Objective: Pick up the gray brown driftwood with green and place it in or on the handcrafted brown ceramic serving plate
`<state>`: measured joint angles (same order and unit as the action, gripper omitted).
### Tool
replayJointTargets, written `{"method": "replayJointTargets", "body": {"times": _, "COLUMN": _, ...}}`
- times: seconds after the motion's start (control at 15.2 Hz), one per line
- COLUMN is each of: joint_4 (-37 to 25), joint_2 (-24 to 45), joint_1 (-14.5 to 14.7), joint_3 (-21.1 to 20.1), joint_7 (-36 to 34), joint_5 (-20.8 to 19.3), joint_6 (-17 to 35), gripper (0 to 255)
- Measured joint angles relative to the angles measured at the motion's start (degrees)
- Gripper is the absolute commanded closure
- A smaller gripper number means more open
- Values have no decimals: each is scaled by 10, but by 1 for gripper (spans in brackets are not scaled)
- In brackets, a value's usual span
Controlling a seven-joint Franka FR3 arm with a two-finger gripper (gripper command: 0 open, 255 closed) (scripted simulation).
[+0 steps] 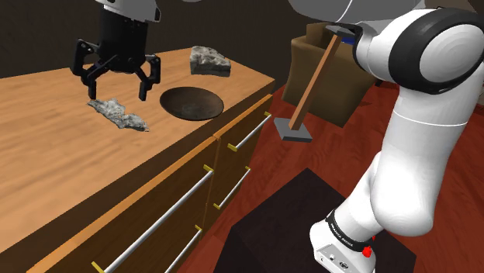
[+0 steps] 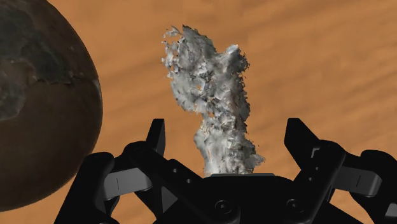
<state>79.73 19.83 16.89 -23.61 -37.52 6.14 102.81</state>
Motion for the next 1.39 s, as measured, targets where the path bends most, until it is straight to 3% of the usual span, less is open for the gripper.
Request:
{"method": "replayJointTargets", "body": {"times": 0.66, "joint_4": 29, "joint_2": 3, "joint_1": 3, "joint_3": -1, "joint_7": 0, "joint_5": -1, "joint_6": 33, "gripper": 0}}
{"method": "replayJointTargets", "body": {"times": 0.73, "joint_4": 29, "joint_2": 3, "joint_1": 3, "joint_3": -1, "joint_7": 0, "joint_5": -1, "joint_6": 33, "gripper": 255}}
{"method": "replayJointTargets", "body": {"times": 1.32, "joint_4": 34, "joint_2": -1, "joint_1": 2, "joint_3": -1, "joint_7": 1, "joint_5": 1, "joint_6": 35, "gripper": 255}}
{"method": "replayJointTargets", "body": {"times": 1.39, "joint_4": 34, "joint_2": -1, "joint_1": 2, "joint_3": -2, "joint_7": 1, "joint_5": 2, "joint_6": 35, "gripper": 0}}
